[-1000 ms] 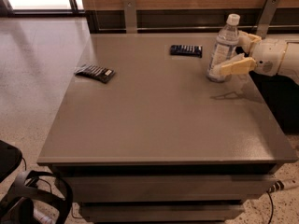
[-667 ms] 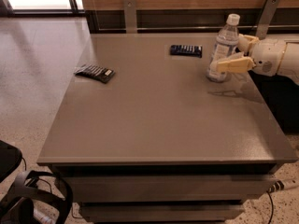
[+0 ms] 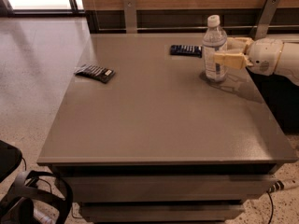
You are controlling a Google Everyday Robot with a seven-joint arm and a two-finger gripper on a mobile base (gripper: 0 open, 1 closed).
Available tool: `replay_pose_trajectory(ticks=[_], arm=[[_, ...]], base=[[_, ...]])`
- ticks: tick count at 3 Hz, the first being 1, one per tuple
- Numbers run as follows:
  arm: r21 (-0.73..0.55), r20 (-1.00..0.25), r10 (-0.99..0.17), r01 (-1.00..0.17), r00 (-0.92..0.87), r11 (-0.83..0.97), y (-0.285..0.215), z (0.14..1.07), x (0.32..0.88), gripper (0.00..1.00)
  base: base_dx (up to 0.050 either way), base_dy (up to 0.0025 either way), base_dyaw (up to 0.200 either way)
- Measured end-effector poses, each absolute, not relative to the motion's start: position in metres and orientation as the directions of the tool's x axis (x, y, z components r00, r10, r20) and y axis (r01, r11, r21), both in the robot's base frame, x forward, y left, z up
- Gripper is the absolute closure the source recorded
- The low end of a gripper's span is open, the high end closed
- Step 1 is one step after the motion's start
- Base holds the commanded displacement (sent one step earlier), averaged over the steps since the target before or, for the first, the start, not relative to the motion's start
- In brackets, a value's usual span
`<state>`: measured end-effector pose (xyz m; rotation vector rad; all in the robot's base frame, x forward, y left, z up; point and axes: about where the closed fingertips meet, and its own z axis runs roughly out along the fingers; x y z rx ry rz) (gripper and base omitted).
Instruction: Move blue plastic bottle near rxbar chocolate
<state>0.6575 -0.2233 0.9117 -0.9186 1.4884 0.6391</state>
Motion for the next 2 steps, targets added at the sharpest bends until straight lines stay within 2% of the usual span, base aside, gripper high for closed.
replay_pose_trajectory(ticks=[1,2], arm=[[-0.119,-0.984,-0.178,-0.839,0.027,0.531,-0.2201,0.9116,0.6581,0.87],[-0.118,-0.984,-0.177,-0.842,0.027,0.527,-0.2172,0.9115,0.6587,1.0]], base=[[0.0,0.0,0.0],[0.0,0.0,0.0]])
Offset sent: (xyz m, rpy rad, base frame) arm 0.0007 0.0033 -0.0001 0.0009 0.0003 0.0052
